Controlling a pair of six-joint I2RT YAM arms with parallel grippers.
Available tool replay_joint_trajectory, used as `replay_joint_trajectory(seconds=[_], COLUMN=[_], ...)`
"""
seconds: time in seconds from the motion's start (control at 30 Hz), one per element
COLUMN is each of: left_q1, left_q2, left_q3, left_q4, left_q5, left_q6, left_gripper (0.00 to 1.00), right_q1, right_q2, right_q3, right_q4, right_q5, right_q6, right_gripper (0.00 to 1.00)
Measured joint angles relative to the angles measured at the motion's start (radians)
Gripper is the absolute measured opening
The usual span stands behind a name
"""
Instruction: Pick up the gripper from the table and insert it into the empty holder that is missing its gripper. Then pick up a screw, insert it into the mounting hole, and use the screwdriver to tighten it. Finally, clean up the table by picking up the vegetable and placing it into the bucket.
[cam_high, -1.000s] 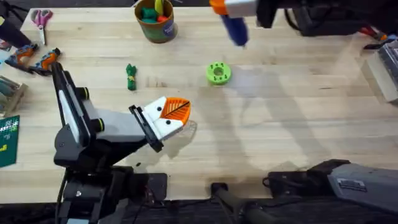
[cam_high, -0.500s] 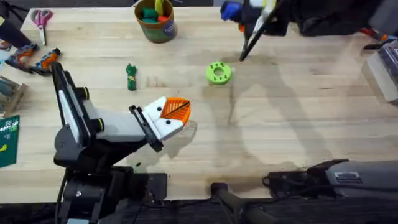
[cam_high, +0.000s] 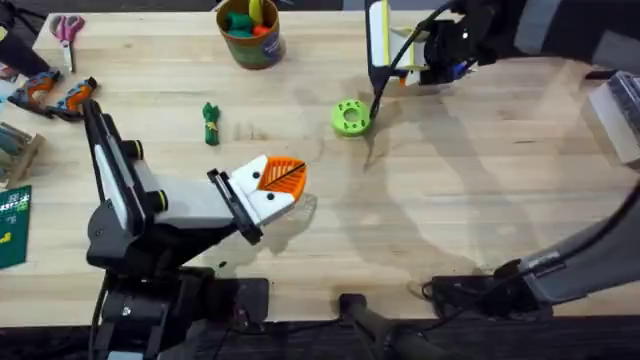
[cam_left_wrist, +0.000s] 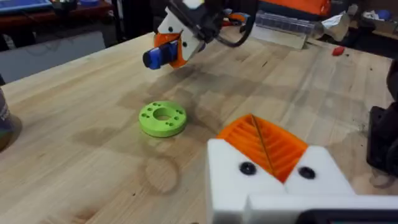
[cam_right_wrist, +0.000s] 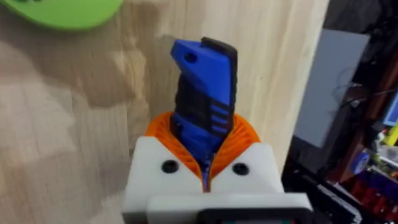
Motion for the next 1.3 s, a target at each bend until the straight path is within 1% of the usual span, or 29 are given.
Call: replay_joint_trajectory(seconds=[0.3, 0.47, 0.73, 0.87, 0.93, 0.97, 1.0, 1.03, 1.3], left_q1=[0.000, 0.000, 0.000, 0.000, 0.000, 0.000, 0.000, 0.000, 0.000], left_q2=[0.000, 0.000, 0.000, 0.000, 0.000, 0.000, 0.000, 0.000, 0.000], left_q3=[0.000, 0.000, 0.000, 0.000, 0.000, 0.000, 0.000, 0.000, 0.000], left_q4=[0.000, 0.000, 0.000, 0.000, 0.000, 0.000, 0.000, 0.000, 0.000], left_q5=[0.000, 0.000, 0.000, 0.000, 0.000, 0.000, 0.000, 0.000, 0.000], left_q6=[0.000, 0.000, 0.000, 0.000, 0.000, 0.000, 0.000, 0.000, 0.000], left_gripper=[0.005, 0.005, 0.005, 0.005, 0.005, 0.005, 0.005, 0.005, 0.005], right_q1=[-0.038, -0.041, -0.041, -0.041, -0.041, -0.041, -0.041, -0.041, -0.039], right_q2=[0.078, 0.119, 0.127, 0.127, 0.127, 0.125, 0.124, 0.122, 0.088], right_q3=[0.001, 0.001, 0.001, 0.001, 0.005, 0.027, 0.031, 0.031, 0.032], right_q4=[0.028, 0.029, 0.034, 0.035, 0.044, 0.059, 0.054, 0.045, -0.051], right_q5=[0.028, 0.033, 0.033, 0.035, 0.036, 0.037, 0.038, 0.038, 0.043], right_q6=[-0.011, -0.012, -0.018, -0.021, -0.024, -0.033, -0.033, -0.033, -0.028], right_gripper=[0.027, 0.027, 0.032, 0.211, 0.466, 0.858, 0.887, 0.892, 0.896])
